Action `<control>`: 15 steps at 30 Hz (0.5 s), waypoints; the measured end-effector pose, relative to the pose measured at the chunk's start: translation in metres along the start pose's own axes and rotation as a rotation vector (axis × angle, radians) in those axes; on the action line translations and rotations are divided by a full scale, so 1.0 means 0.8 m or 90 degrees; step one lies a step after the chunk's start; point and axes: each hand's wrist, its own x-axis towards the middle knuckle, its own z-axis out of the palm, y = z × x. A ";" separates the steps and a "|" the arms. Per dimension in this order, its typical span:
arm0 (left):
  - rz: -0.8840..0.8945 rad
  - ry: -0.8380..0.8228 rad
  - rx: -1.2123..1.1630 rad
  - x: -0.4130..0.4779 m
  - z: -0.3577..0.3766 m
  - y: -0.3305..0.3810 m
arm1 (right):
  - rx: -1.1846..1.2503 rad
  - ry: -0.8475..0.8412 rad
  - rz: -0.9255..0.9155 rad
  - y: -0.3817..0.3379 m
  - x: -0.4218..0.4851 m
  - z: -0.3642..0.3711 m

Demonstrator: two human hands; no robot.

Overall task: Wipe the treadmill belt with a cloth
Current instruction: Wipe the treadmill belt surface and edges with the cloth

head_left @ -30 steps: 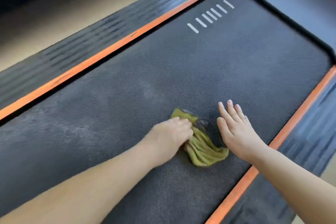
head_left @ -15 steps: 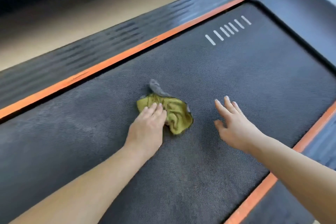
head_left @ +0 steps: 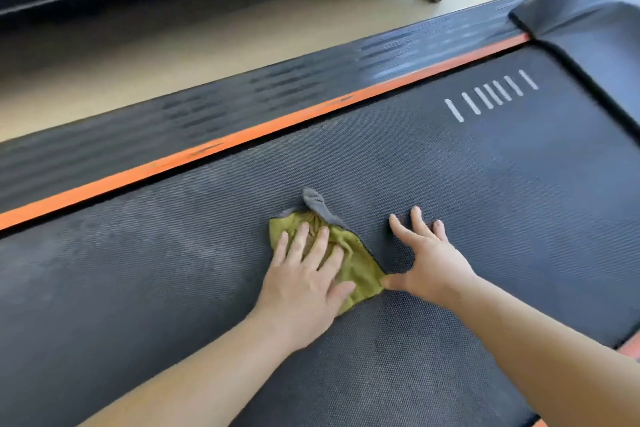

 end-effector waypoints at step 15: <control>0.178 -0.023 0.092 0.126 -0.048 -0.055 | -0.077 0.020 0.039 -0.002 0.002 0.006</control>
